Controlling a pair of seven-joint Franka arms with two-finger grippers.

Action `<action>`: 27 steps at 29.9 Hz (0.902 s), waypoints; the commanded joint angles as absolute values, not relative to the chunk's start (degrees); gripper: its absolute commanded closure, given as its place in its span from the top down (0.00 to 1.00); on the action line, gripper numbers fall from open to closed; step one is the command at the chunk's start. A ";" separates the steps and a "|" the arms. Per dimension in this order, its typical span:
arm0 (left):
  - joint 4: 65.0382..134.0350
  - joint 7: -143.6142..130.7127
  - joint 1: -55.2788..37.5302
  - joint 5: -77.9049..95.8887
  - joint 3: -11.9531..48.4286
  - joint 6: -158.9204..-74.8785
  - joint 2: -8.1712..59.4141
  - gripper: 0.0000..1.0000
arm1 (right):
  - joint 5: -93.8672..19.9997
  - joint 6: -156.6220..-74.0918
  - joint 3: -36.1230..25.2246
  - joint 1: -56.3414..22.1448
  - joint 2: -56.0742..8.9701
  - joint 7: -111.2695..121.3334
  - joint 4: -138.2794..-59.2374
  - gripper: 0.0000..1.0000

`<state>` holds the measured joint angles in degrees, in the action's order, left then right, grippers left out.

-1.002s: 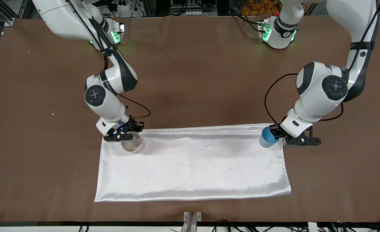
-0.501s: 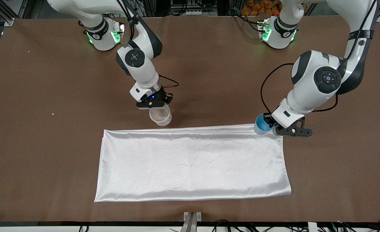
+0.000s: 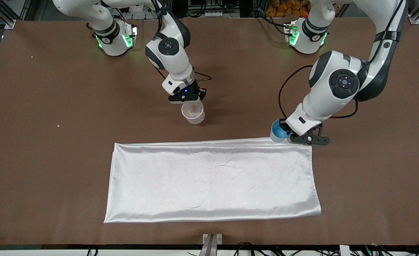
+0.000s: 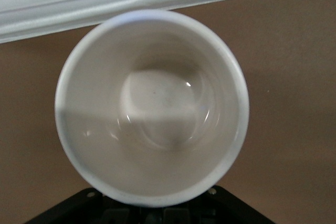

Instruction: Place blue cup into white mug on table

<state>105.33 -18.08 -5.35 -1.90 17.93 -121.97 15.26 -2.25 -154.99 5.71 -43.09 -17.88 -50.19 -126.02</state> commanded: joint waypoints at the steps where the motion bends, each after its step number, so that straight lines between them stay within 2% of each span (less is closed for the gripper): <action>1: 104.06 -21.88 -7.38 -3.08 18.11 -121.29 16.08 0.00 | -2.99 -155.83 5.19 -45.26 -17.14 -51.59 -127.44 0.00; 14: 99.67 -28.47 -12.30 -3.51 18.02 -121.46 20.12 0.00 | -2.20 -156.44 5.01 -47.99 -20.65 -54.05 -126.74 0.00; 23: 97.56 -33.83 -14.76 -7.38 18.11 -121.55 22.41 0.00 | -2.20 -159.79 4.75 -48.69 -23.29 -54.84 -126.21 0.00; 27: 96.59 -35.15 -15.03 -7.47 18.11 -121.55 23.20 0.00 | -2.20 -159.52 4.75 -48.34 -23.38 -58.44 -125.33 0.42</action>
